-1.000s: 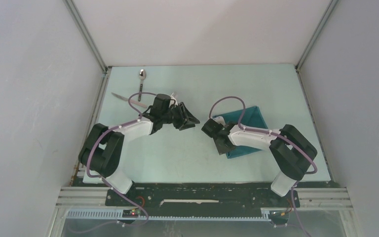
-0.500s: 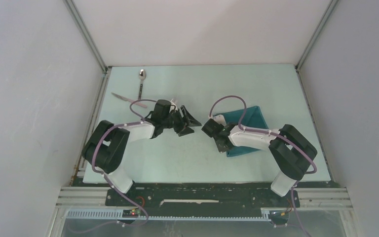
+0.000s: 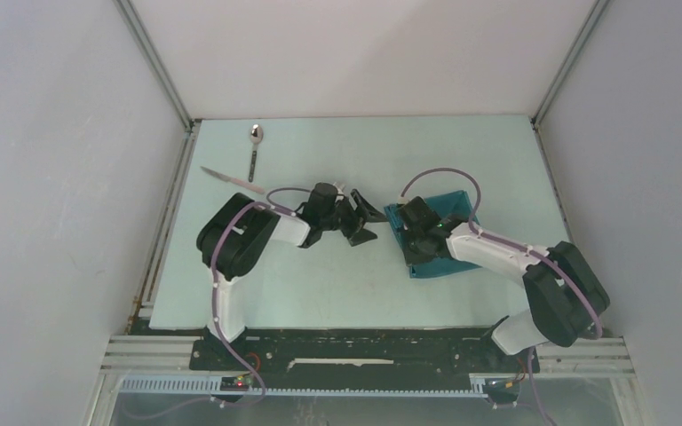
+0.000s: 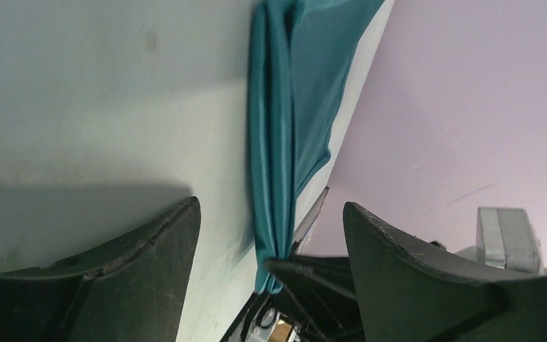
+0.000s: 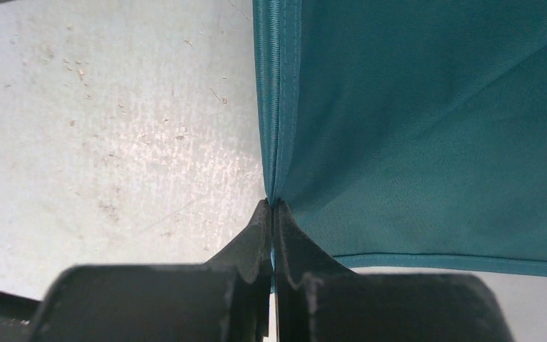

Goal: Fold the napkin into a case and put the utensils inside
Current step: Pick up the upper triangle-folded napkin from the center of the board.

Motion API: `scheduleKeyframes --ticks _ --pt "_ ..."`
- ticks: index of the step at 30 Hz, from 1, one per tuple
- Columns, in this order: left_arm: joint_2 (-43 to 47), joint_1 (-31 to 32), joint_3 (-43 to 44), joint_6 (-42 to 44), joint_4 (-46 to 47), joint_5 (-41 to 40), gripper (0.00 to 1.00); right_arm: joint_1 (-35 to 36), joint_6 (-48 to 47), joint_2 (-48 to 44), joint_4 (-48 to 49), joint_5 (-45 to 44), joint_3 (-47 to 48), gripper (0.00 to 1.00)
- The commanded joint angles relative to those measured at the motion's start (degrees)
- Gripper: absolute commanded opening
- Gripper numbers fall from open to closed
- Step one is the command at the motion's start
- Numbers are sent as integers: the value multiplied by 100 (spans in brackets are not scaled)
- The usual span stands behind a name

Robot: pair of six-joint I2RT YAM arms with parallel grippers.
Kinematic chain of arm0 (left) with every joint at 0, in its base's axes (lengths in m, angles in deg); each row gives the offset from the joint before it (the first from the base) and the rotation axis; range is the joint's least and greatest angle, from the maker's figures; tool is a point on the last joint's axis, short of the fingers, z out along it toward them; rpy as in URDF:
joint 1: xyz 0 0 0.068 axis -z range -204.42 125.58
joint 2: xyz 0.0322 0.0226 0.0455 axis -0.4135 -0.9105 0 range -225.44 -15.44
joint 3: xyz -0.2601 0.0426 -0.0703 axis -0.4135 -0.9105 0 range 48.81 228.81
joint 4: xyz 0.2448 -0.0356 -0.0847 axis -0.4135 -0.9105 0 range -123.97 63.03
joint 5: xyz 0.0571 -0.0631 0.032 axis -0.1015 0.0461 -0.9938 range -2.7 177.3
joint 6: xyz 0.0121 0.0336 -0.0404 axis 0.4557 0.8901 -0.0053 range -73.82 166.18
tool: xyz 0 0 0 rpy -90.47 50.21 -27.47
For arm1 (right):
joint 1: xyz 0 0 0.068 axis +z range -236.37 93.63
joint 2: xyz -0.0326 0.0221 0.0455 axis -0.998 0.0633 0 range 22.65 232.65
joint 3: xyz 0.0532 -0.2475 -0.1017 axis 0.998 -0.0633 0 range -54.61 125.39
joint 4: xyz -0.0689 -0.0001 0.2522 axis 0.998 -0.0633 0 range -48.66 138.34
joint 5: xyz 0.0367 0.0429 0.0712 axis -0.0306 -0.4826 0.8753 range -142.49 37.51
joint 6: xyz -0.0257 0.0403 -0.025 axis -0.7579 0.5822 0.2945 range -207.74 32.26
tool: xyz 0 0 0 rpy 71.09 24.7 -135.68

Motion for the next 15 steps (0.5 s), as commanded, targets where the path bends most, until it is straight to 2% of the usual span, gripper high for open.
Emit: scheduleKeyframes --ticks 1,5,7,10,15 --pt "-331 148 544 -243 381 -398 79 -188 -160 -317 249 611 -108 0" --pt "-657 270 832 -247 167 -651 78 -308 -147 -447 286 789 -170 0" --pt "-751 298 956 -193 -48 -793 75 -358 -132 -496 286 830 -173 0" --pt "-834 337 1168 -21 -396 -992 64 -394 -142 -566 264 823 -186 0" --pt "-869 381 1350 208 -823 -1307 58 -475 -160 -697 245 826 -195 0"
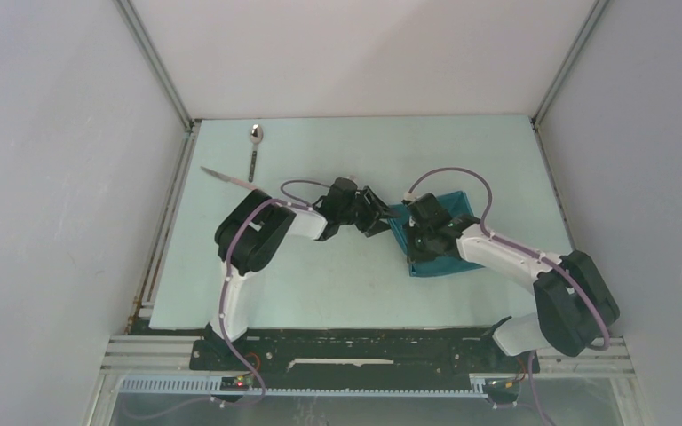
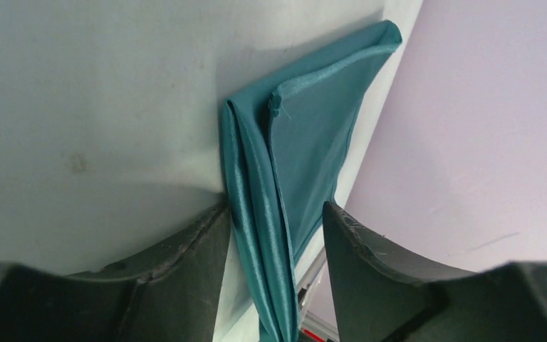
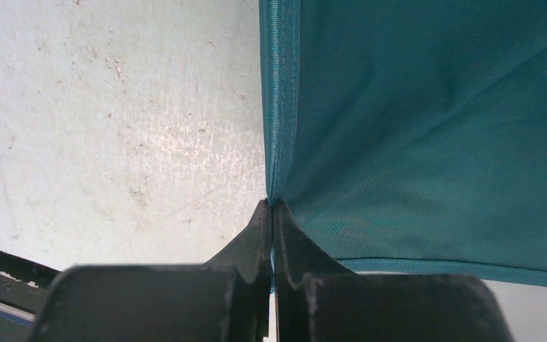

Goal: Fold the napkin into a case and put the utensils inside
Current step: Pick up the upper triangle-folded napkin from the center of the board.

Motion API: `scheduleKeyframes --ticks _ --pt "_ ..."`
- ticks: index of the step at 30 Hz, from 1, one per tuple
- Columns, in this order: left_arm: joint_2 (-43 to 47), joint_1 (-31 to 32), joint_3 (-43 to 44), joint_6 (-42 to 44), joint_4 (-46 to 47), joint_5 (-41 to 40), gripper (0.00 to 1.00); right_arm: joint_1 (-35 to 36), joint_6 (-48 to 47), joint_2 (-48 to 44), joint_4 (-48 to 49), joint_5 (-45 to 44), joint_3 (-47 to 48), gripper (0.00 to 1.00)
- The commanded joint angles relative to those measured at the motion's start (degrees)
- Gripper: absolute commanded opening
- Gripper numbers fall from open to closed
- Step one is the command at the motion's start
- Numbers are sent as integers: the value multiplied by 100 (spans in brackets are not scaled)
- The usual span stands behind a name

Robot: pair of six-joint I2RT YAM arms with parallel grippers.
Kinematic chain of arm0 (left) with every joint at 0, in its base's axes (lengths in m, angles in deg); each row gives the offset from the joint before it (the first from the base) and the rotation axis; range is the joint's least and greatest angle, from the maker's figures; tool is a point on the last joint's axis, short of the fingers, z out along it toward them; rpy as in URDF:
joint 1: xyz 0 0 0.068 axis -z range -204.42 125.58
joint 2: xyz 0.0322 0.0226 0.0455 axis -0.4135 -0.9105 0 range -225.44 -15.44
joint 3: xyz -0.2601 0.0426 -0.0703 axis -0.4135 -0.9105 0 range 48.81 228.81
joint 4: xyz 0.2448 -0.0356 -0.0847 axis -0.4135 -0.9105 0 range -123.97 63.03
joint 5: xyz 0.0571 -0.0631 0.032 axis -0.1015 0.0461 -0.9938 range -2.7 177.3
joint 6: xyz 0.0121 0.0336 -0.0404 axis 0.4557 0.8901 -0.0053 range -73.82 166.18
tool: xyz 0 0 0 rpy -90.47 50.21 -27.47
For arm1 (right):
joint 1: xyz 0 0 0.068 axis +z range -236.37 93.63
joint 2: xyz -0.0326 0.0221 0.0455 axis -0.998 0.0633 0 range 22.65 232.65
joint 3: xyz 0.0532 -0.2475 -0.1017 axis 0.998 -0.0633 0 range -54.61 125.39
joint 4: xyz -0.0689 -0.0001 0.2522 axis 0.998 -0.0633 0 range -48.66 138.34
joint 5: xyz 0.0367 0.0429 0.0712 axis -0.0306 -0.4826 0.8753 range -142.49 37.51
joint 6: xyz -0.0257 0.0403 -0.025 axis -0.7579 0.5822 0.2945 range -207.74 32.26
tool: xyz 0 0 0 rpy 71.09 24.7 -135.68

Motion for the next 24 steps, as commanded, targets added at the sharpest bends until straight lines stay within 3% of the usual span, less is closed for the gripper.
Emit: scheduleKeyframes --ticks 1,11,24 --pt "-100 32 195 297 -468 -490 58 -72 -134 -281 73 83 -7 0" --pt "-275 21 432 311 -578 -506 47 -110 -156 -360 68 118 -63 0" --pt "-294 -94 522 355 -551 -420 24 -107 -182 -308 70 145 -92 0"
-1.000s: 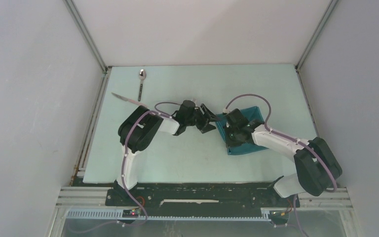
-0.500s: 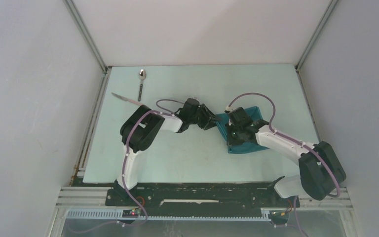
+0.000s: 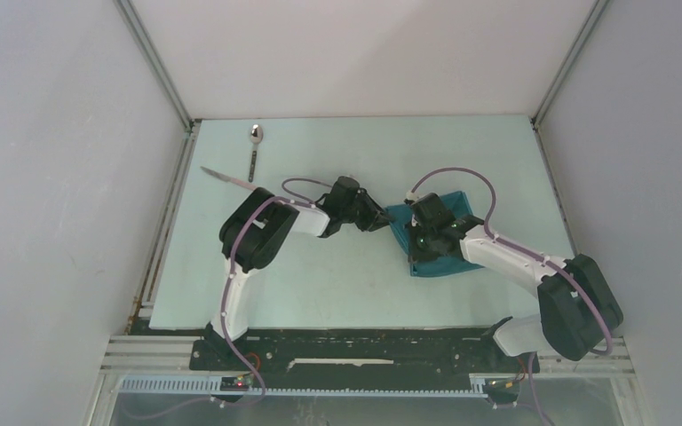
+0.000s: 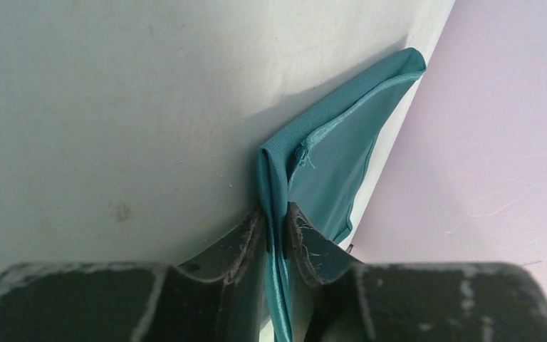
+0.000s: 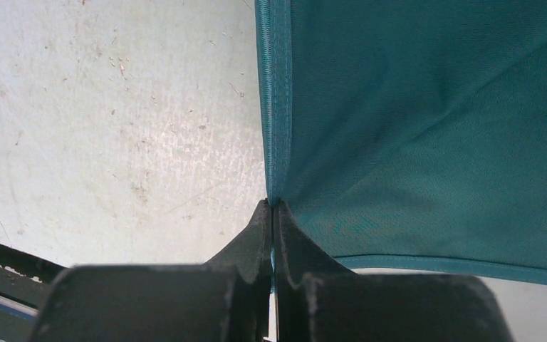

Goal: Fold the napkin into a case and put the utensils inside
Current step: Pick up the upper triangle-folded napkin from the center of the board, then turn over the top corner of the square folded napkin at the center of the board.

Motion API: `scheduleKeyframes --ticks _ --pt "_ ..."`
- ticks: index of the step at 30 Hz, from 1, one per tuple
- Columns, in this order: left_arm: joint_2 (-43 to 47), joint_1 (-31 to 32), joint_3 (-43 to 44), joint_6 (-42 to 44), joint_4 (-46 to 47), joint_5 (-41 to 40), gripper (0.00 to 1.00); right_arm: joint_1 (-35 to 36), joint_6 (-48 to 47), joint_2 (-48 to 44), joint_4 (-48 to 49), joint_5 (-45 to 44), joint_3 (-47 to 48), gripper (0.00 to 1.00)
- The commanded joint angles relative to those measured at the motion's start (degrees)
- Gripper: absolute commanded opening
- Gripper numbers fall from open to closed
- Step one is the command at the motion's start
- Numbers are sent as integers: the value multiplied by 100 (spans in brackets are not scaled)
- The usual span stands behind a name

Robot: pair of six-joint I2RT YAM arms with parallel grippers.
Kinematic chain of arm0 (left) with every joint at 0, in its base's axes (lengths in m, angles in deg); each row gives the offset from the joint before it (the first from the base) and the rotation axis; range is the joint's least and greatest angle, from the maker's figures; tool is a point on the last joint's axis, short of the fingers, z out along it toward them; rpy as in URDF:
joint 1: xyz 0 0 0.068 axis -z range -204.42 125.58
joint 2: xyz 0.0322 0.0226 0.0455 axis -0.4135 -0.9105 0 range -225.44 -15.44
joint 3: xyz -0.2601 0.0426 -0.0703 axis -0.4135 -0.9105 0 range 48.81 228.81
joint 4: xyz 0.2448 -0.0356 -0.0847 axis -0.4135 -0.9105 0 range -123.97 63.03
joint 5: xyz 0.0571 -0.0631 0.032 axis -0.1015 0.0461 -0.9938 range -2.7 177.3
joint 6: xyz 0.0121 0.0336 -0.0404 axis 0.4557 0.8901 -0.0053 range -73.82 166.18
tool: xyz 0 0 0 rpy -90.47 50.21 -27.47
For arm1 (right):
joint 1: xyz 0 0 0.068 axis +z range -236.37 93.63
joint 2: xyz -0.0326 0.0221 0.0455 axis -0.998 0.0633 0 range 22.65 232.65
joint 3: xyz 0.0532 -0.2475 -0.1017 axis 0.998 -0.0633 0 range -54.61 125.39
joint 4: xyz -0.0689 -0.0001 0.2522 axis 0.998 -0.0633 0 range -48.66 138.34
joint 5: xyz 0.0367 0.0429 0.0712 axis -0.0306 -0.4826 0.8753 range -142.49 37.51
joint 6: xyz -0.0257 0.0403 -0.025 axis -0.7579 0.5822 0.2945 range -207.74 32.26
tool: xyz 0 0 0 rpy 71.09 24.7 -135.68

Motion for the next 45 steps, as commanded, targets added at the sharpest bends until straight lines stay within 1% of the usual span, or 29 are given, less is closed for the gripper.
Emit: scheduleKeyframes --ticks 1,6,10,18,22,25,27,29,31,32,36,38,40,43,44,45 --pt "-51 -99 147 195 -92 -100 22 -15 -160 -126 76 46 -25 0" --pt "44 -171 184 281 -87 -86 13 30 -145 -43 117 57 -25 0" --pt "74 -192 317 341 -191 -5 1 86 -120 29 159 78 -25 0" --pt "454 -442 73 203 -53 220 0 221 98 85 165 214 29 0" --pt "1022 -723 -384 282 -71 330 0 481 423 120 230 360 233 0" --pt "1505 -972 -732 396 -262 420 0 833 694 264 336 457 492 0" --pt "1929 -1163 -921 591 -589 434 0 1080 879 437 436 572 716 0" --pt "2474 -1372 -1086 923 -1158 362 0 1373 1050 648 531 707 1002 0" --pt "3072 -1617 -1228 1307 -1782 228 0 1609 1179 862 671 918 1302 0" --pt "3391 -1744 -1286 1448 -2244 139 0 1698 1261 965 783 1058 1456 0" --pt "4637 -2281 -1321 1914 -3649 -192 0 1997 1662 1206 1325 1853 1992 0" --pt "5205 -2442 -1158 2081 -4238 -476 0 2087 1909 1151 1680 2323 2137 0" --pt "5702 -2458 -761 2242 -4750 -881 0 2110 2190 1010 2163 2827 2164 0" --pt "5927 -2447 -300 2271 -5082 -1223 0 2090 2498 848 2571 3364 2161 0" --pt "5868 -2419 -92 2260 -5120 -1292 0 2068 2609 782 2706 3530 2111 0" --pt "5752 -2348 55 2269 -5128 -1327 0 2010 2784 722 3068 3694 1974 0"
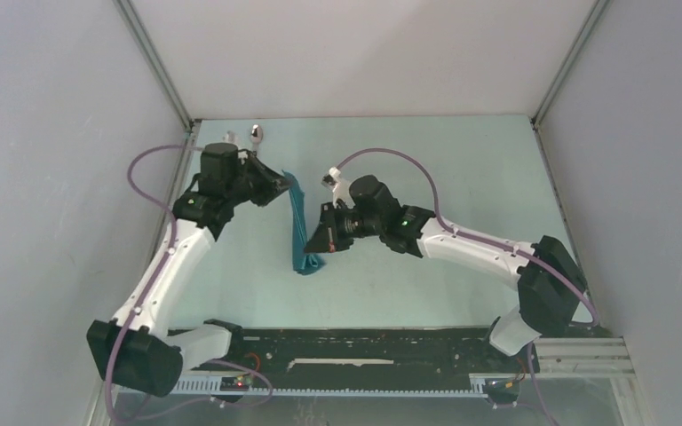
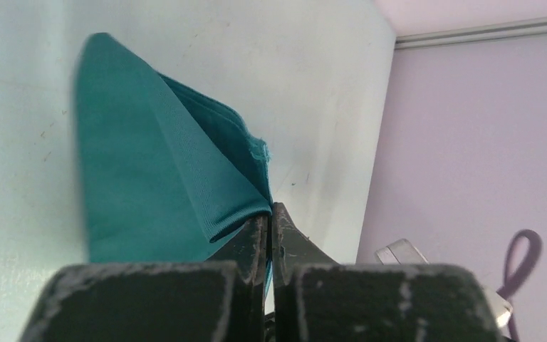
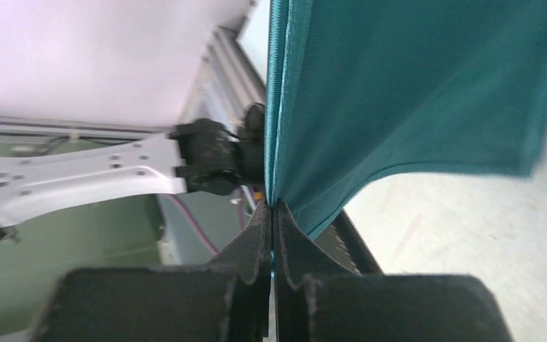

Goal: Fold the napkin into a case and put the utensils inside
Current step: Turn over the top corner of the square folded napkin at the center of the board.

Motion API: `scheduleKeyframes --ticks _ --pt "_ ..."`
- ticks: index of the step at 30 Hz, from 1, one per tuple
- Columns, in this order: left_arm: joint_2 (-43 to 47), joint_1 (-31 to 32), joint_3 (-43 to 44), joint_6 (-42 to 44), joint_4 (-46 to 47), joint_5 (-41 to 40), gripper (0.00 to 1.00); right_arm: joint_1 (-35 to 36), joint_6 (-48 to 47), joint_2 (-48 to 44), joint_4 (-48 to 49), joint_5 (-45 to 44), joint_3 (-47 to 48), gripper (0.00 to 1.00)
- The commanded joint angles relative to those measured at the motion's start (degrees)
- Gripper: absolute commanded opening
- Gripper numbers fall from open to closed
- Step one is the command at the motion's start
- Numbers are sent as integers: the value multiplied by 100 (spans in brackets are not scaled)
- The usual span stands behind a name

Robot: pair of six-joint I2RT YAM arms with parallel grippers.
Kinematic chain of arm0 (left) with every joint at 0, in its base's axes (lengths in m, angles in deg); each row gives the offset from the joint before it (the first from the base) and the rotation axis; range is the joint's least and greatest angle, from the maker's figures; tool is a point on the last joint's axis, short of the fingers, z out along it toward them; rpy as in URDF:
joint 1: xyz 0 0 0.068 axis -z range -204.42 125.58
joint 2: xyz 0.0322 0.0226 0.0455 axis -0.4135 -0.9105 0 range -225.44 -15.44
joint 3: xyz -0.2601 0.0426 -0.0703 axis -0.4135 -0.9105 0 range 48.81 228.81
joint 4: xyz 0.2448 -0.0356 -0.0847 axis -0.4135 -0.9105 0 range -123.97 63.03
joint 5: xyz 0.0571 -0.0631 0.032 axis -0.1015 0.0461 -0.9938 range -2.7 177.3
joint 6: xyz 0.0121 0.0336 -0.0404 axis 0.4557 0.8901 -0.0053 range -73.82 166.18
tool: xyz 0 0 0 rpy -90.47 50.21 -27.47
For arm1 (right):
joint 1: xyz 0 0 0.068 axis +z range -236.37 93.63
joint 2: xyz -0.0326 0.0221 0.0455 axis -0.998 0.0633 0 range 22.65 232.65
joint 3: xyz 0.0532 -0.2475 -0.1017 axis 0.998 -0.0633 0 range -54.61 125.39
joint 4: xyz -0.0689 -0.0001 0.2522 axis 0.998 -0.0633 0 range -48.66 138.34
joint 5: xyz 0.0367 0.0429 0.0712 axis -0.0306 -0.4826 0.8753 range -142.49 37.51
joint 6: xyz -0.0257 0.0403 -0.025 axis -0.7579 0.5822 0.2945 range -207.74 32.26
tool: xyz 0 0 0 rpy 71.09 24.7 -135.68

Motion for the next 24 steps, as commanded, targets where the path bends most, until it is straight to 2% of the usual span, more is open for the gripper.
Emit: scheduleKeyframes --ticks 1,6,10,14,18,24 --pt "-178 150 824 330 -258 -838 0 -45 932 -430 1179 1426 -272 0" --pt "-1684 750 1466 420 -109 -890 0 -638 1983 -249 3025 2030 -1467 0" --pt "-3150 1161 1923 443 449 -831 0 -1194 2005 79 3780 2258 -2362 0" --pt "-4632 1530 2946 456 574 -687 0 -1878 1996 546 4611 2780 -3204 0" --pt "-5377 1883 3707 464 602 -761 0 -2451 1467 597 4313 3054 -3774 0" --pt "-5960 2200 4239 164 803 -621 0 -3090 805 302 3644 3172 -4371 0"
